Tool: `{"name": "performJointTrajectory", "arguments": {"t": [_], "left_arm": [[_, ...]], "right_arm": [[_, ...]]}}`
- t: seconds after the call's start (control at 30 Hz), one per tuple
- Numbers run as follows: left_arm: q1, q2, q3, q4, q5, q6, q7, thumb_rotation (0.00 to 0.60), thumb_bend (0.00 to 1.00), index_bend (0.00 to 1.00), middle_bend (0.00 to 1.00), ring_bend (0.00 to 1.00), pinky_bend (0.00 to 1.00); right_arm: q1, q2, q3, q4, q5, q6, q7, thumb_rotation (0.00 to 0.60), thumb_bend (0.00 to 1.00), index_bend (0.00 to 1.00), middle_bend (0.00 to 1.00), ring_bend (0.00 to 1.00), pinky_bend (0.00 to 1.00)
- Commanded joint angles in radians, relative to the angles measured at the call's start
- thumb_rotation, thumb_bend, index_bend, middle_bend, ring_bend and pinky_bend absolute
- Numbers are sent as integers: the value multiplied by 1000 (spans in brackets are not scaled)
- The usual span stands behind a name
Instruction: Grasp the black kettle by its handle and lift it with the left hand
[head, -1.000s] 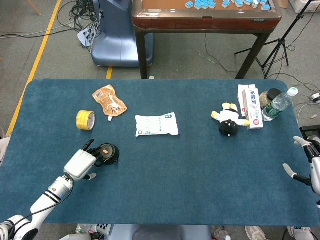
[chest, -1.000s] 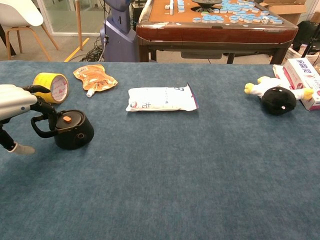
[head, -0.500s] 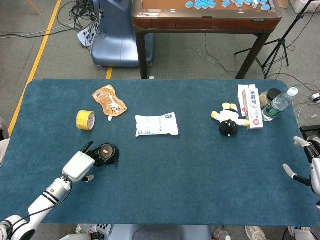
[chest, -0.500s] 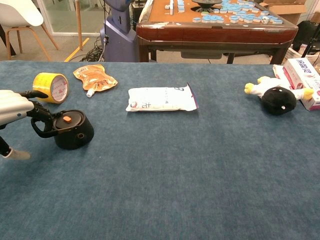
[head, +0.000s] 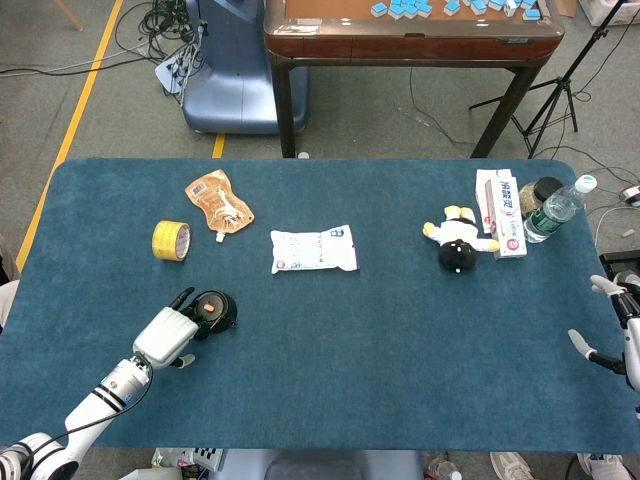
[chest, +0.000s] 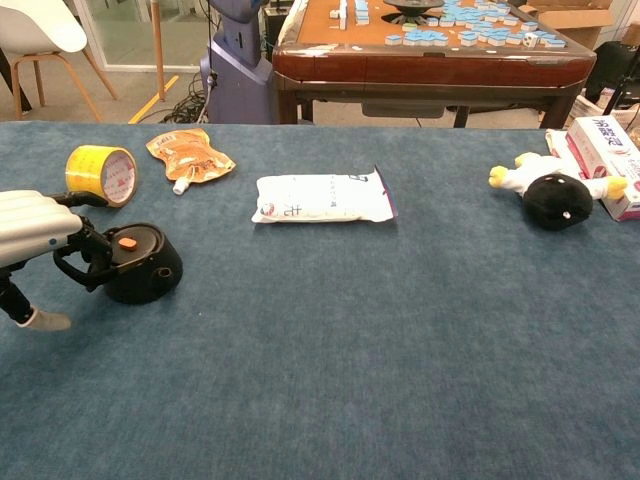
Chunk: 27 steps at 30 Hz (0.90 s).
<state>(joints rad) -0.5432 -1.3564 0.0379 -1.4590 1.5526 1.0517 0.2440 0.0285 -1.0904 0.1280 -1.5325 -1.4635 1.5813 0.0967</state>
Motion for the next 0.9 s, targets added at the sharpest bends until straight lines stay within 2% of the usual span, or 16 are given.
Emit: {"name": "performJointTrajectory", "arguments": {"t": [0.03,0.63,0.9], "left_arm": [[5,-1,0,-12,-10,-1,19,600,151,552,487,376,8],[30,-7,8,-55,-81,-25,71,600,151,645,609,468,8],[36,-33,-8,-42,-75,1,9,589,151,779,776,610,0]], "right_arm": [[-2,-1,0,3,2,0,3,600,214,213,316,202,270],[-4,-8,-2,15,1,-4,19,600,214,213,315,202,270],[-6,-7,-3,15,0,-3,23,600,214,213,316,202,270]]}}
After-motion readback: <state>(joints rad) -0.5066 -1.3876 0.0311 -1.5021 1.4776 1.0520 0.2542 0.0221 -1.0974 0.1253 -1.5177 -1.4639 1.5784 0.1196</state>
